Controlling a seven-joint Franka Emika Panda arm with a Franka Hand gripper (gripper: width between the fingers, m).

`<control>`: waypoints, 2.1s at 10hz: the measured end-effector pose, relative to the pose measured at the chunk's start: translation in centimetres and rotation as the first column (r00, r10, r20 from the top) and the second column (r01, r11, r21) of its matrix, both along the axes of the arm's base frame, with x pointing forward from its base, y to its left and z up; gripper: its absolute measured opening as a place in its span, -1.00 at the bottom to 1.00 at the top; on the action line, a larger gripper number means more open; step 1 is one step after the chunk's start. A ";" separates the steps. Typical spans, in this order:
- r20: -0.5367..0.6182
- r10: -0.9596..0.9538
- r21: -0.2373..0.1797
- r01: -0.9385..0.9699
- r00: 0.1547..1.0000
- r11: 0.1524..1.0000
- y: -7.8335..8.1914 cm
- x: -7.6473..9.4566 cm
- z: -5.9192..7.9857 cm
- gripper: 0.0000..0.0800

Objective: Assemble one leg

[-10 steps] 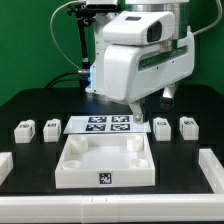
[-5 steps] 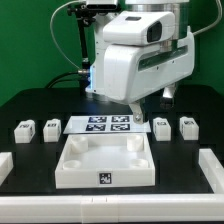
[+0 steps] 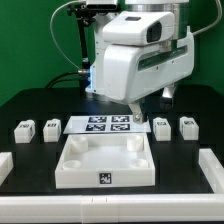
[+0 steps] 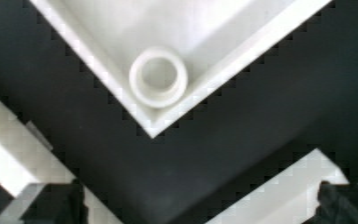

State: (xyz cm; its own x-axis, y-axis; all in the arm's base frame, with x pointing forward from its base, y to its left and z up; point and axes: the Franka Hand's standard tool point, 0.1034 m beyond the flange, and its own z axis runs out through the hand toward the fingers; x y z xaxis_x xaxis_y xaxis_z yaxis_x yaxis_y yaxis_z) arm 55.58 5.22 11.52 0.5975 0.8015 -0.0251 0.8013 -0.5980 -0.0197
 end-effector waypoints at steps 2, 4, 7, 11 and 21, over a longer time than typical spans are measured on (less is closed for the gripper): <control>-0.001 0.118 0.000 -0.118 0.993 0.993 -2.0 -4.1 -0.7 0.63; -0.016 0.336 0.017 -0.336 0.942 0.942 -5.5 -8.8 -3.4 0.63; 0.009 0.574 0.050 -0.574 0.819 0.817 -7.1 -11.6 -8.8 0.63; 0.012 0.583 0.062 -0.583 0.812 0.810 -7.6 -11.7 -10.9 0.63; 0.023 0.582 0.053 -0.582 0.813 0.811 -7.6 -11.4 -10.8 -0.86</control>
Offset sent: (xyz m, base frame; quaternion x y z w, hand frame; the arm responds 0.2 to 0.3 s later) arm -0.0873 -0.0510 -0.0435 0.0080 0.0414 -0.2875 0.9569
